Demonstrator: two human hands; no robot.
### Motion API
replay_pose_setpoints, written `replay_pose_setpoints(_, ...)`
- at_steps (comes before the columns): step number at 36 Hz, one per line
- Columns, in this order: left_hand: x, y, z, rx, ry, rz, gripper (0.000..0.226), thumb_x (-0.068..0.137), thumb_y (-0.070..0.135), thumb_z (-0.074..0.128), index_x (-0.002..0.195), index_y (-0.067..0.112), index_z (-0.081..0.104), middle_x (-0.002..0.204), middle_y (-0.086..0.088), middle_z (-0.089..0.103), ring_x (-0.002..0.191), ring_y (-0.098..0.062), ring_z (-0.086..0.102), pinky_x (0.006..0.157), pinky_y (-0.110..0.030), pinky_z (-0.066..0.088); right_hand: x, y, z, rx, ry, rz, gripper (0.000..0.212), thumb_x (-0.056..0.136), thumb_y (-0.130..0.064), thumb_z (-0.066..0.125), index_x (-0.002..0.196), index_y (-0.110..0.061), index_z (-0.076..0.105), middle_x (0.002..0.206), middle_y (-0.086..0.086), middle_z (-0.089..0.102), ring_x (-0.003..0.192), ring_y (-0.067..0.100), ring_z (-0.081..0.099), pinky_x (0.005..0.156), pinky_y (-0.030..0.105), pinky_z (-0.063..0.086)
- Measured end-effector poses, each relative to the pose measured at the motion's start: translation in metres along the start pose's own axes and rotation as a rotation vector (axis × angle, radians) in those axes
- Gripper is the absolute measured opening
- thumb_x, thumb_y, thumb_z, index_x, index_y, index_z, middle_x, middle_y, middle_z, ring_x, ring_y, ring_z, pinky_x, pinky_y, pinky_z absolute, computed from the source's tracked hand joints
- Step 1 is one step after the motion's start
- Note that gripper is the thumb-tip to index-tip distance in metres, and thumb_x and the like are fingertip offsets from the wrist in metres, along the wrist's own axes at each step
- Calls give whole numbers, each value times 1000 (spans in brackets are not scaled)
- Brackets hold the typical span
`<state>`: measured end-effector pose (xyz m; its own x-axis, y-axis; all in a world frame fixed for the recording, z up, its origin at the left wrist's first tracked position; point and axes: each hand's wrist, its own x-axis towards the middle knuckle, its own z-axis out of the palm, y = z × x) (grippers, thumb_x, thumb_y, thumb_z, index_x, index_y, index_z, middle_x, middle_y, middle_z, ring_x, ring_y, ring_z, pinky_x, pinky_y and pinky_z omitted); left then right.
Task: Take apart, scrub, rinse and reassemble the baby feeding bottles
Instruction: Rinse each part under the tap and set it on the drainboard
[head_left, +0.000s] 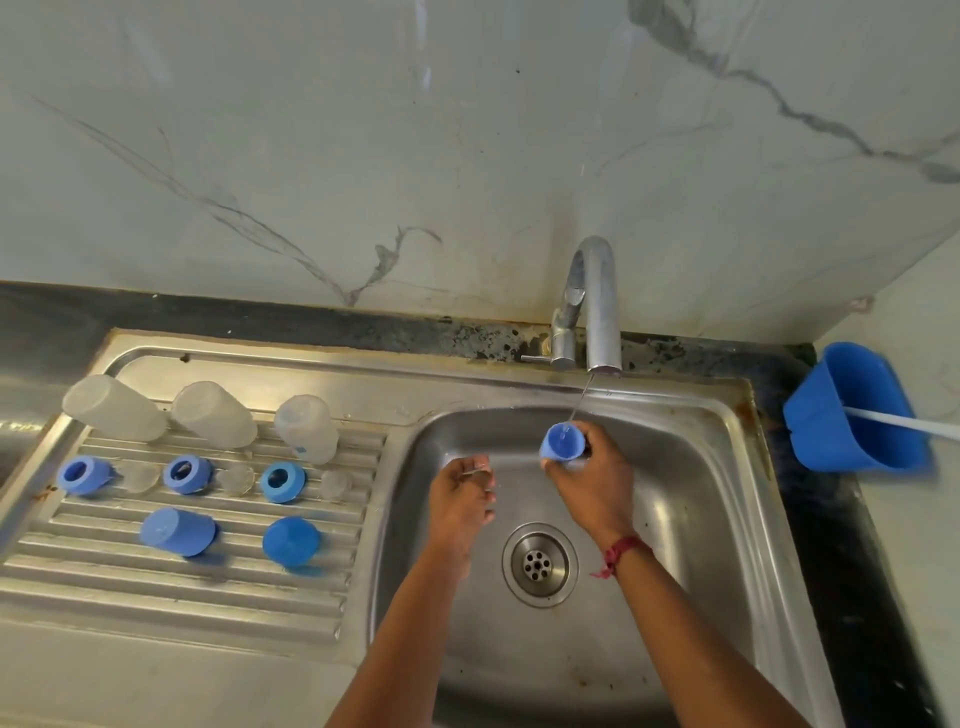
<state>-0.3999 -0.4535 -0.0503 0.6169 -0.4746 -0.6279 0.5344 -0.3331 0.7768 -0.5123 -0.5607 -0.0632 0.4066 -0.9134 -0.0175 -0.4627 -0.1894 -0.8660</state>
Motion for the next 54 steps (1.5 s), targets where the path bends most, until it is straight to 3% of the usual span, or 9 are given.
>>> replay_pose_setpoints(13, -10, -3, -2, -57, 8, 5, 18, 91, -1, 55, 99, 11, 65, 73, -3, 61, 57, -12, 52, 54, -24, 41, -6, 3, 3, -18, 96, -48, 41, 74, -15, 84, 102, -33, 61, 94, -15, 64, 88, 11, 64, 73, 11, 44)
replay_pose_setpoints(21, -13, -8, -6, -43, 11, 12, 17, 91, 0, 56, 101, 9, 65, 73, -4, 61, 58, -13, 52, 54, -25, 41, -7, 6, 5, -102, 121, -91, 42, 75, -17, 83, 112, -20, 66, 104, -7, 67, 92, 10, 63, 79, 20, 49)
replay_pose_setpoints(32, -13, -9, -9, -25, 13, 45, 15, 92, 1, 57, 96, 13, 65, 73, -2, 62, 63, -14, 55, 60, -27, 45, -7, 2, 4, -118, 112, -76, 39, 75, -17, 82, 110, -19, 65, 103, -8, 65, 89, 8, 60, 72, 9, 39)
replay_pose_setpoints(34, -13, -9, -9, -17, 16, 37, 16, 92, 1, 56, 95, 13, 65, 74, -2, 62, 64, -14, 55, 60, -27, 45, -5, 5, 4, -129, 48, -27, 36, 75, -16, 80, 108, -20, 66, 101, -7, 66, 89, 13, 62, 70, 12, 42)
replay_pose_setpoints(38, -12, -10, -10, -38, 14, 32, 17, 91, 0, 56, 92, 14, 65, 73, -2, 63, 62, -13, 54, 57, -27, 43, -6, 2, 0, -137, 143, -91, 47, 73, -12, 81, 117, -18, 64, 111, -4, 56, 94, 10, 55, 77, 16, 45)
replay_pose_setpoints(42, -14, -11, -10, -53, 14, 9, 18, 89, -2, 55, 91, 14, 64, 71, -1, 61, 58, -12, 52, 55, -25, 40, 2, 2, -2, -167, 42, 12, 55, 74, -5, 76, 127, -13, 63, 112, 1, 45, 99, 18, 56, 83, 9, 34)
replay_pose_setpoints(47, -16, -9, -11, -57, 1, 6, 18, 88, -1, 56, 91, 14, 65, 73, -3, 61, 60, -13, 52, 54, -25, 40, 8, 9, -11, -202, -113, 23, 69, 77, -13, 80, 139, -11, 51, 119, 5, 50, 104, 18, 54, 89, 22, 40)
replay_pose_setpoints(50, -17, -9, -13, -57, 1, 2, 16, 89, 1, 57, 93, 14, 66, 74, -4, 60, 60, -13, 52, 55, -26, 41, 9, 7, -18, -141, -89, 101, 60, 71, -15, 86, 124, -16, 57, 108, 0, 57, 95, 17, 57, 79, 26, 48)
replay_pose_setpoints(54, -18, -8, -13, -61, -5, -7, 18, 89, -1, 55, 93, 13, 65, 74, -4, 58, 58, -12, 50, 53, -25, 39, 14, 6, -25, -93, -80, 87, 46, 65, 1, 83, 104, -16, 66, 102, 3, 66, 90, 20, 63, 71, 15, 46)
